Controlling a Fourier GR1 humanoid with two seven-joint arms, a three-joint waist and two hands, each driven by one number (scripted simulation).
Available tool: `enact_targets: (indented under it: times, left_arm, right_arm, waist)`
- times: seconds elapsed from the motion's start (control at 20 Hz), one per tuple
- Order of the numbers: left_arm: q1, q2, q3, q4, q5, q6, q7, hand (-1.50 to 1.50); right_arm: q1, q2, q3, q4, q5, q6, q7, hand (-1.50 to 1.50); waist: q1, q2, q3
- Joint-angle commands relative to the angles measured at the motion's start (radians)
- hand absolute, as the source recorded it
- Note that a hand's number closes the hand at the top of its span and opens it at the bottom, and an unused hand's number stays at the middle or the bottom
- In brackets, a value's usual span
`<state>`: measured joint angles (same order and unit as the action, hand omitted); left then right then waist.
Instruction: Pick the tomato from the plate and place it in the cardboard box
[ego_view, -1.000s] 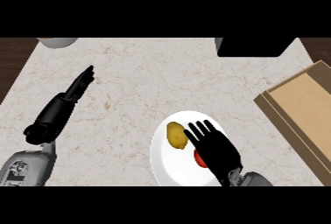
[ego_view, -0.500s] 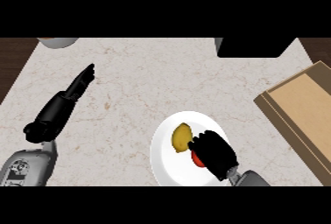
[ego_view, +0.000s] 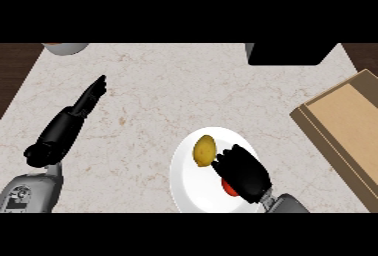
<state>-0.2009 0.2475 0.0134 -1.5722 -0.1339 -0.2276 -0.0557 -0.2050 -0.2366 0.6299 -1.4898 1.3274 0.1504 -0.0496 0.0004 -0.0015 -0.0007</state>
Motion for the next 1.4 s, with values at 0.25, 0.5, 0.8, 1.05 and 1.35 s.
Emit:
enact_targets:
  times: [0.25,0.5,0.8,1.05,1.35]
  left_arm:
    - [0.016,0.004,0.015,-0.001,0.003,-0.006,-0.012,0.00]
    - [-0.025,-0.008,0.014,0.040,-0.007,-0.009,0.003,0.00]
    - [-0.024,-0.009,0.028,0.035,-0.012,0.000,0.006,0.00]
    - [-0.013,-0.027,0.012,0.018,-0.030,0.018,-0.002,0.00]
    - [0.004,0.003,0.044,-0.010,0.011,-0.028,0.007,0.00]
  right_arm:
    - [-0.083,0.098,-0.384,0.060,-0.188,-0.031,0.164,1.50]
    - [-0.150,0.069,-0.373,-0.046,-0.112,-0.032,0.183,1.50]
    - [-0.136,0.063,-0.493,-0.273,-0.155,0.028,0.297,1.50]
    - [-0.204,0.099,-0.699,-0.302,-0.200,-0.027,0.440,1.50]
    - [-0.258,-0.029,-0.929,-0.265,-0.298,0.007,0.452,1.50]
  waist:
    - [0.001,0.003,0.001]
    - [-0.005,0.000,0.000]
    - [-0.013,-0.001,0.000]
    - [-0.012,0.001,0.001]
    - [-0.002,0.002,0.001]
